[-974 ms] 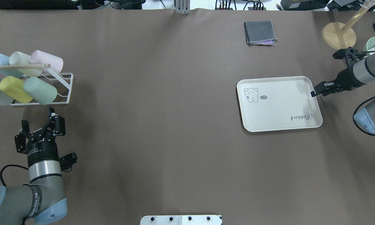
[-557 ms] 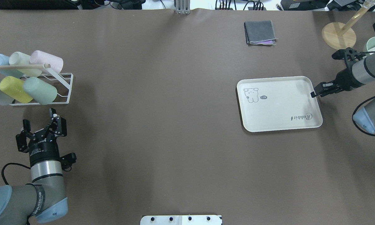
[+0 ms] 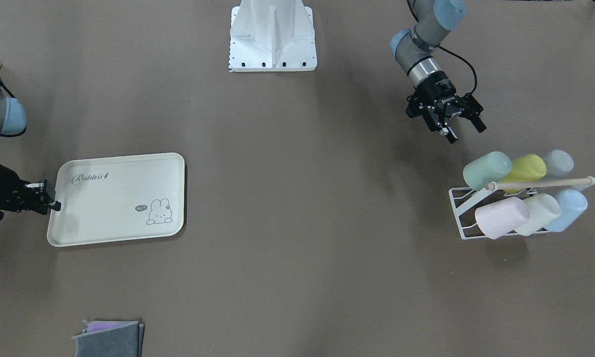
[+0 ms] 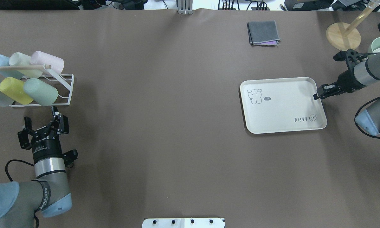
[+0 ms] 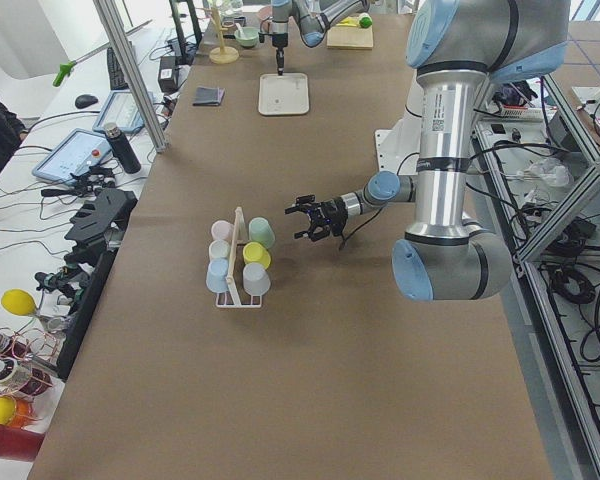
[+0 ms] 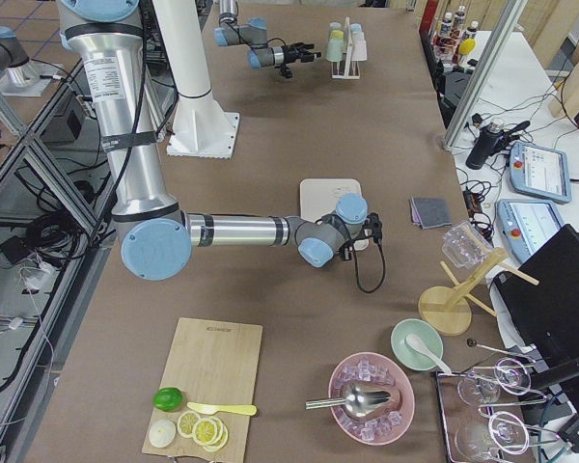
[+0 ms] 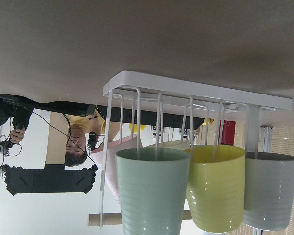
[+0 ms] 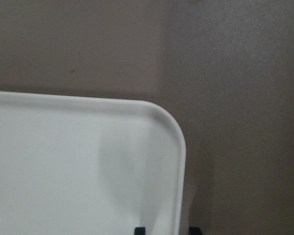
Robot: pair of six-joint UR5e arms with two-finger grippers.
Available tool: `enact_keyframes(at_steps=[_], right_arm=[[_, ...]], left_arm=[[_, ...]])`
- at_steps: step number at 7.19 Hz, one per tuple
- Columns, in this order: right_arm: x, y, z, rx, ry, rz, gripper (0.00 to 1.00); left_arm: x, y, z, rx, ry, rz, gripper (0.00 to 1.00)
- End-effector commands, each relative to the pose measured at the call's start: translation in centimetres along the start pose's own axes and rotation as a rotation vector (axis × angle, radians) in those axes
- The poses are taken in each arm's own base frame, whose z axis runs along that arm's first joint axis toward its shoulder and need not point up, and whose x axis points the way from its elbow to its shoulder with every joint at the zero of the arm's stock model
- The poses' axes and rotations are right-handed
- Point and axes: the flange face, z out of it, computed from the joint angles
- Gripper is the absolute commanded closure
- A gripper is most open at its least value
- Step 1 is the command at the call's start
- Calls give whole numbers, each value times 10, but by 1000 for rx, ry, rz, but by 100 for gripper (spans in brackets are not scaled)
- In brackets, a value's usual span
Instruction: Pick up and place green cup on tray
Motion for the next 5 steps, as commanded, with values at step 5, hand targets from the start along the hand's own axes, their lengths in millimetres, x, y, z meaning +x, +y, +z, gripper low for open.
enact_keyframes(at_steps=[5], right_arm=[[0,-1,4,-6,2,1,77]], left_arm=[[-12,-18,34,-62,-8,31,3]])
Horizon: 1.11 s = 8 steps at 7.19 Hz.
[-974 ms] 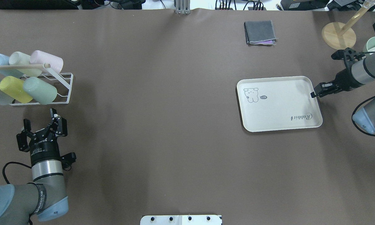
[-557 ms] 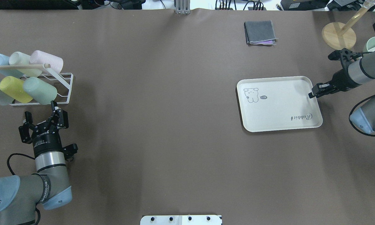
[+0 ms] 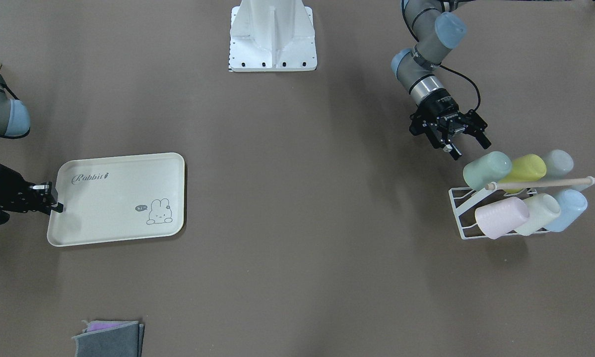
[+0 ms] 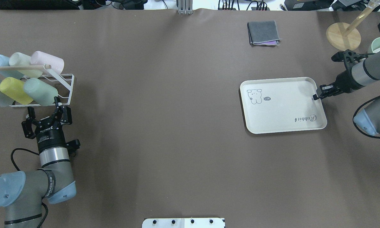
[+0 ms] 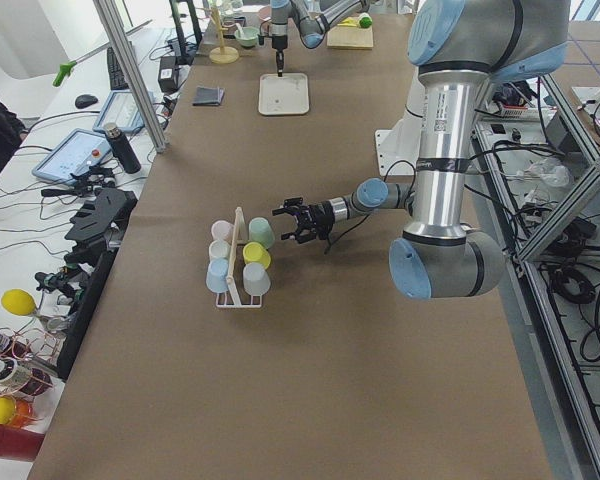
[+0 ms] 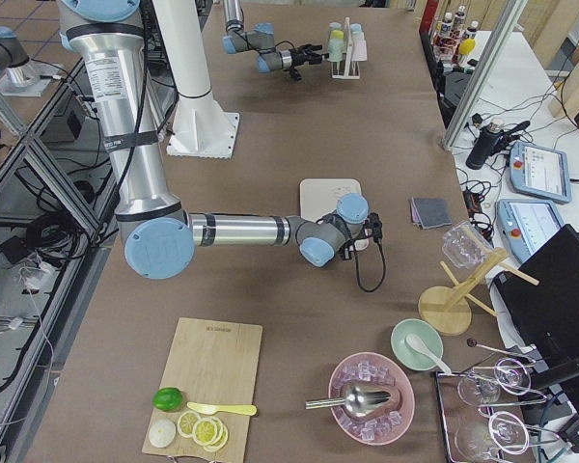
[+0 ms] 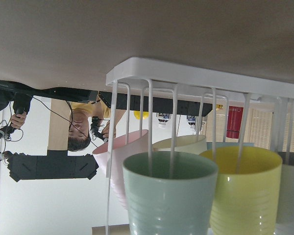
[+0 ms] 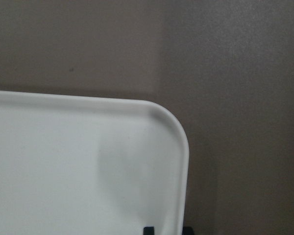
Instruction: Pick up and place green cup on tray
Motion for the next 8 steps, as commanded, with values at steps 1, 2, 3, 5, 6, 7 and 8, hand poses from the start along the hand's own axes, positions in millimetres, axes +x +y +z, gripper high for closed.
enact_keyframes(at_steps=[1,2,3,5,6,7,8], right_arm=[[1,0,2,-3,1,1,87],[3,0,1,-3,2,1,100],[3,0,1,-3,2,0,100],[2,1,1,-8,-2,3,100],[-6,-3,0,-15,-22,-2,100],[-21,-13,-3,-27,-51,-9,100],[-44,-28,-10,-29,-60,-15,100]], left_arm=[[-5,-2,11,-17,14,2,3],[-5,-1,19,-27,25,0,3],[-4,2,25,-36,33,-4,3],[2,-1,40,-57,54,6,3],[2,-5,45,-61,58,-6,3],[-1,-10,51,-68,65,-15,3],[0,-12,54,-72,68,-13,3]])
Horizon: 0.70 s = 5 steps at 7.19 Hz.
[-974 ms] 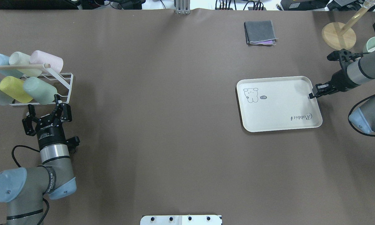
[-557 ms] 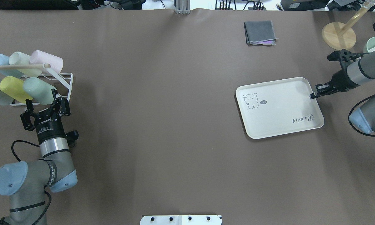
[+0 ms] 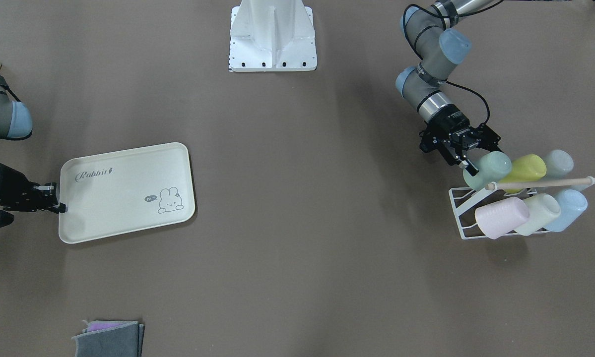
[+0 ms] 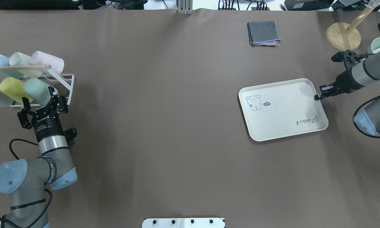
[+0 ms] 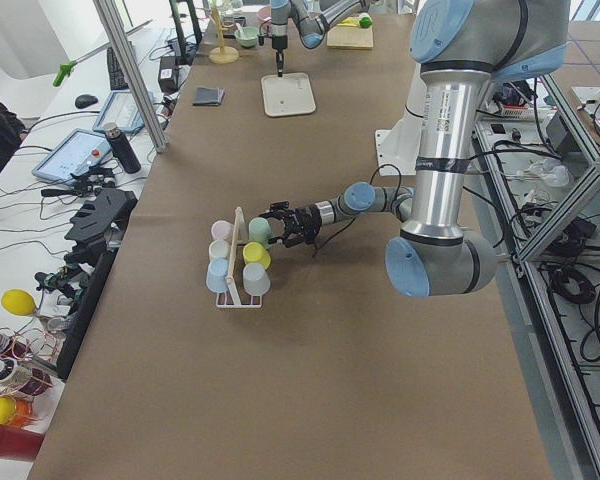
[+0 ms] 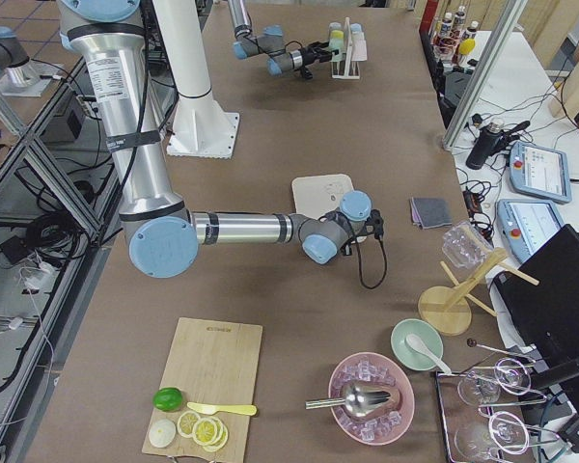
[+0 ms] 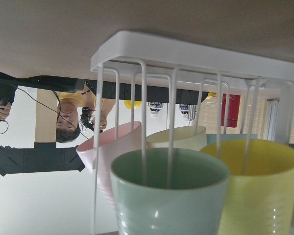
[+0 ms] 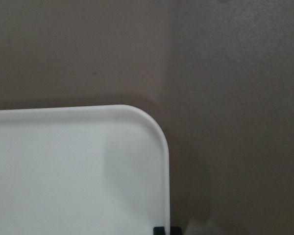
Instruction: Pick up and place green cup on tray
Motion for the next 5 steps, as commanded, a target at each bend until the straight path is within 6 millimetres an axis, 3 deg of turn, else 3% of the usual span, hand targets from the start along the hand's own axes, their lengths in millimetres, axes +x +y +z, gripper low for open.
enact_keyframes(at_steps=[1,3,5], right_arm=[[-63,-32,-22,-6,-28,47,100],[-182,-40,-6,2,-70,200,100],[-293,-20,51,37,-55,243,100]], left_arm=[[0,-4,6,-7,7,-3,3],[1,-4,11,-14,13,-1,3],[1,-3,16,-17,19,-13,3]])
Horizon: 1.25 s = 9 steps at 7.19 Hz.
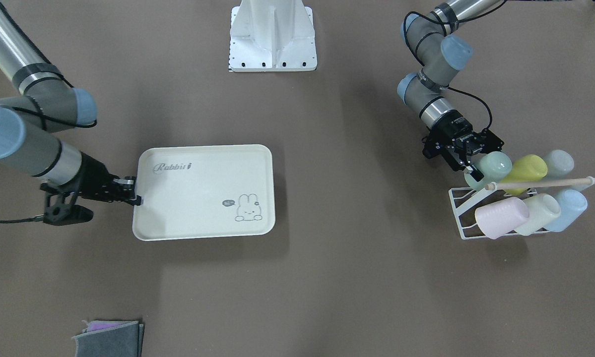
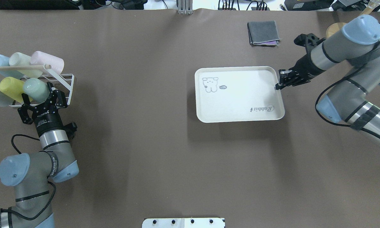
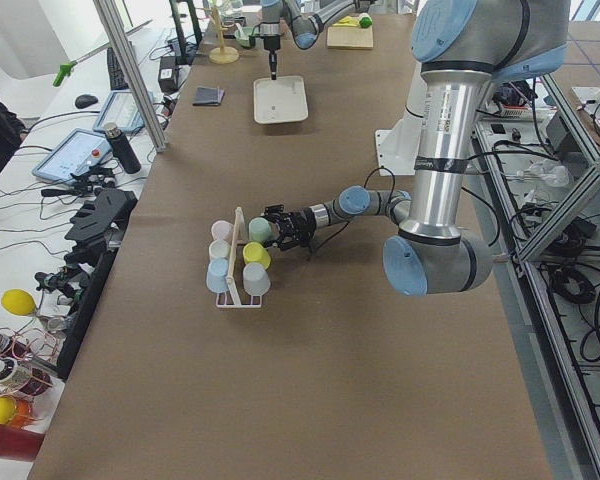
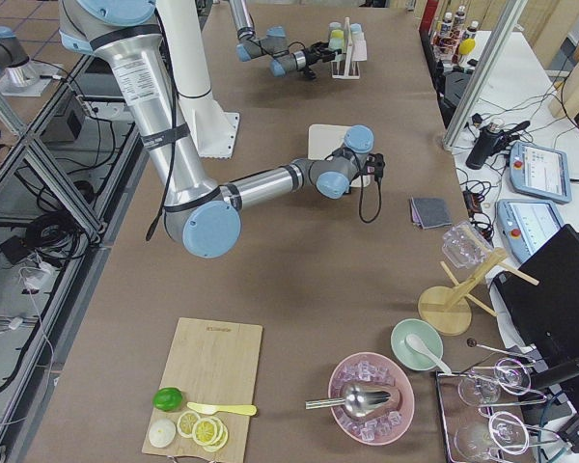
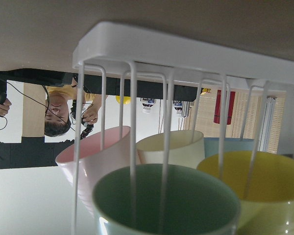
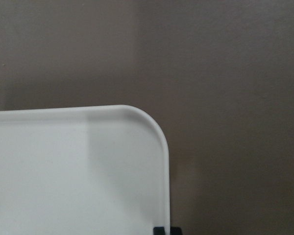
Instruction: Pick up and place green cup on tray
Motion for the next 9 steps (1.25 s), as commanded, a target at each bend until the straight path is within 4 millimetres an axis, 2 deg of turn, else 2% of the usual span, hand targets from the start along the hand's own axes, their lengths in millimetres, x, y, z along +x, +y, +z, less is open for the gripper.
enact_keyframes(at_steps=[1,2,3,4,5,6,7,9], right_arm=[[-107,42,52,41,18,67,100],[-138,52,61,34,24,57,100],[-158,61,67,46,30,51,100],[-164,67,75,49,51,48,100],[-161,69,81,51,61,34,100],[-154,72,87,46,76,-16,100],[-149,71,89,55,88,-64,100],[-135,72,94,51,108,-112,100]], left_arm=[[0,1,3,-3,3,-4,4],[-1,0,2,0,2,-16,11],[-3,-3,2,0,2,-15,29],[-6,-5,2,-1,1,-16,64],[-9,-4,1,1,0,-22,84],[-9,-4,1,1,0,-22,89],[-10,-3,1,1,0,-24,90],[-22,10,-3,11,-5,-10,90]])
